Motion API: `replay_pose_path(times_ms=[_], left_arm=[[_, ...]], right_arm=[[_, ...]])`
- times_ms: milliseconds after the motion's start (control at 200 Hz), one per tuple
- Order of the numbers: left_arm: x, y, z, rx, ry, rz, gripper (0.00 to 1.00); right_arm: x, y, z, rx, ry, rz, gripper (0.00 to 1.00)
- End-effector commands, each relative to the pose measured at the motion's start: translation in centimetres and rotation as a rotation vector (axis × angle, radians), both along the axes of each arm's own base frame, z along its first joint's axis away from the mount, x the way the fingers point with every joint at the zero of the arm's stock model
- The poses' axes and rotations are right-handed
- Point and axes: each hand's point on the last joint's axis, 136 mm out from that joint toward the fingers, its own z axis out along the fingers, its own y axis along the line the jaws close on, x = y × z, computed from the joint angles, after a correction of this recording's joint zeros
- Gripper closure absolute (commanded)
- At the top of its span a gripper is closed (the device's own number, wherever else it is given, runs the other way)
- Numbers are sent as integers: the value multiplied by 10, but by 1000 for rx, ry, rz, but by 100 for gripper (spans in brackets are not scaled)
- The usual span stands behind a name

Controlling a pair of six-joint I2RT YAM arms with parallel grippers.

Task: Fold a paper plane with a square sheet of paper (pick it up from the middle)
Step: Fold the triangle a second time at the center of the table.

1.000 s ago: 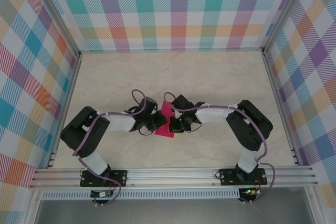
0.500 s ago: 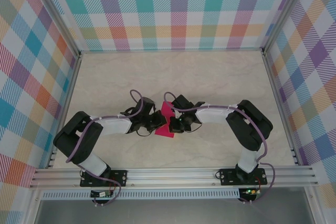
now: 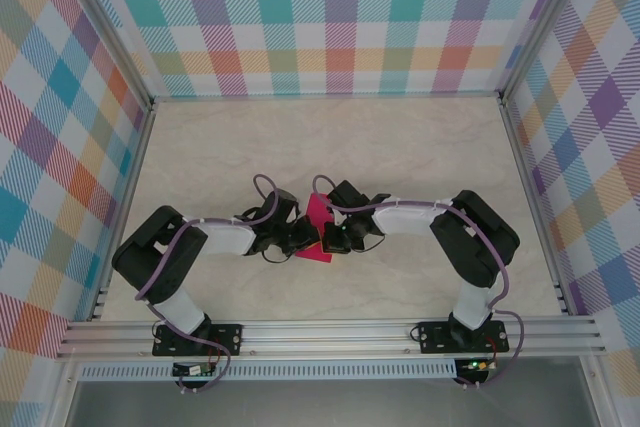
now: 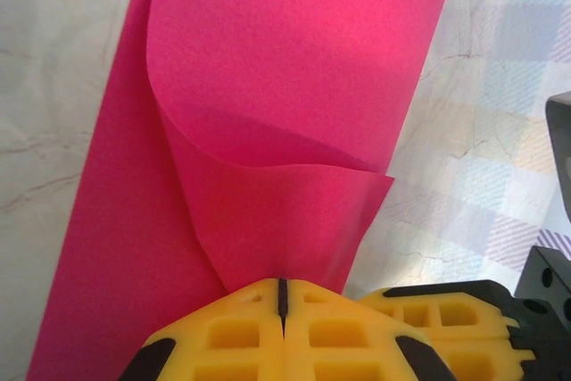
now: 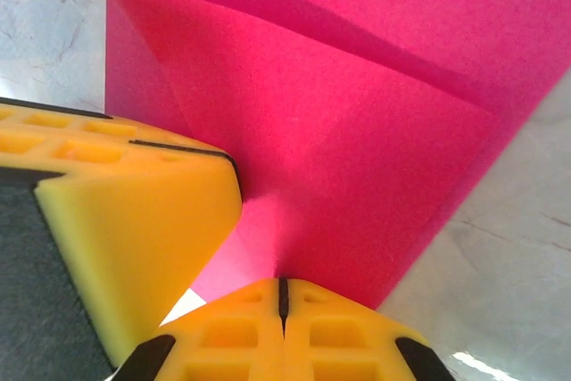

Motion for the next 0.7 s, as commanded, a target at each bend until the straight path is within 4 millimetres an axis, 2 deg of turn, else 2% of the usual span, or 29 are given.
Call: replay_pose_path(times_ms=[0,285,695], left_arm=[[-3,19,-21,109,1,-7,100],[22,33,-30,120,-54,-12,100],[59,52,-24,164,-85,29,100]], right_arm=[[-33,-38,-38,-184,115,49,100],[-58,-65,-54,-273,194,116,100],[-65,-79,-59,-307,211,117,100]])
